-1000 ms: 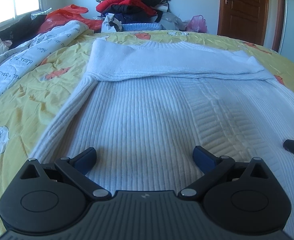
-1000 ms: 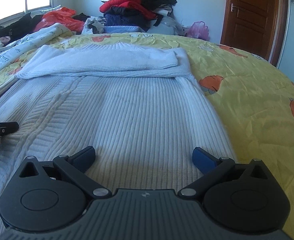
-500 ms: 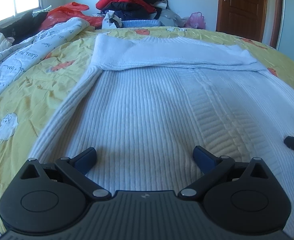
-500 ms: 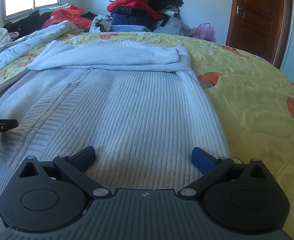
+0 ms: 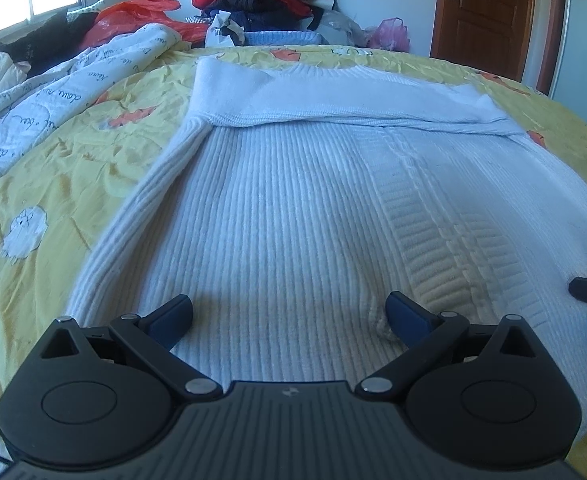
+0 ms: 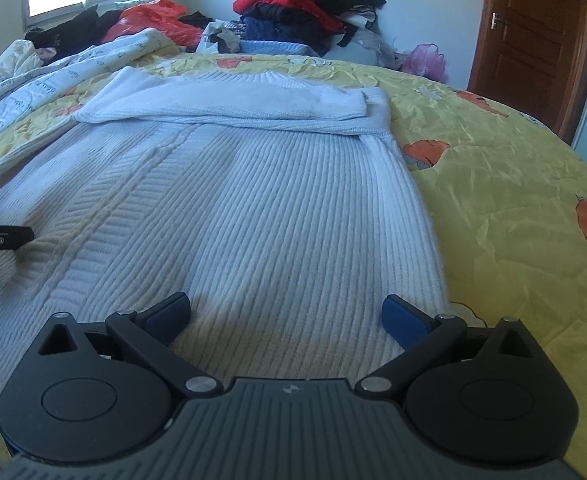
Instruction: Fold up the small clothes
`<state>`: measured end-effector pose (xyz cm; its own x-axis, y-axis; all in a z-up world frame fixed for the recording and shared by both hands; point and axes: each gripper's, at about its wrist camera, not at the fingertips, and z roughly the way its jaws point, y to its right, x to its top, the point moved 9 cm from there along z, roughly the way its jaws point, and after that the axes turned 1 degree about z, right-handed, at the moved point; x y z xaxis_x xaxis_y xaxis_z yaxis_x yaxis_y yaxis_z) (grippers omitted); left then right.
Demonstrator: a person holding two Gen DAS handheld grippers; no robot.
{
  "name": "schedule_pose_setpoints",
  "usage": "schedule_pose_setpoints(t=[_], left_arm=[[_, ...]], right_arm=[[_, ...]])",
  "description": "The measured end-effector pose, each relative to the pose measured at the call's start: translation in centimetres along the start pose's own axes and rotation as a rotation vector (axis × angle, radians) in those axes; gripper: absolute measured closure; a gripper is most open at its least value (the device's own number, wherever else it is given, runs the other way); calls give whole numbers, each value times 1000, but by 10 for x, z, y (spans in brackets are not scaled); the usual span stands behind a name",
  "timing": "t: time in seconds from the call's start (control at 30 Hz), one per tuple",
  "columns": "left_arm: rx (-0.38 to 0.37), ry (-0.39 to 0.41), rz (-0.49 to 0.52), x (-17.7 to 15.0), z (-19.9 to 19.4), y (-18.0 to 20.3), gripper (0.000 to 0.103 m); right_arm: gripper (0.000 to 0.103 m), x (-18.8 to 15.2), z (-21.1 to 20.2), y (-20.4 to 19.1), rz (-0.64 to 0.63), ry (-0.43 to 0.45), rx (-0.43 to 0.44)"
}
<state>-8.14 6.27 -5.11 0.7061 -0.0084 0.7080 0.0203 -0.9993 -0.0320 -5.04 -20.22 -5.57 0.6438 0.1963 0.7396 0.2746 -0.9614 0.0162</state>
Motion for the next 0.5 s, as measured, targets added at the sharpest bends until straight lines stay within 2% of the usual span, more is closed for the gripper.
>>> schedule_pose_setpoints(t=[0.2,0.23,0.3,0.5], left_arm=[[-9,-16,-16,-7,-8,-2,0],[-6,-36,4,-11,-9,-1,0],[-6,-24,53,-18,-16,1,0],[-36,-38,85,-42,-41,-6,0]], right_arm=[[1,-6,-6,1,-11,0,11],[1,-7,-7,0,-14,-2,11],[1,-8,-9,1,-19,-4,16],[1,-13,-16,2,-37,-14,30]])
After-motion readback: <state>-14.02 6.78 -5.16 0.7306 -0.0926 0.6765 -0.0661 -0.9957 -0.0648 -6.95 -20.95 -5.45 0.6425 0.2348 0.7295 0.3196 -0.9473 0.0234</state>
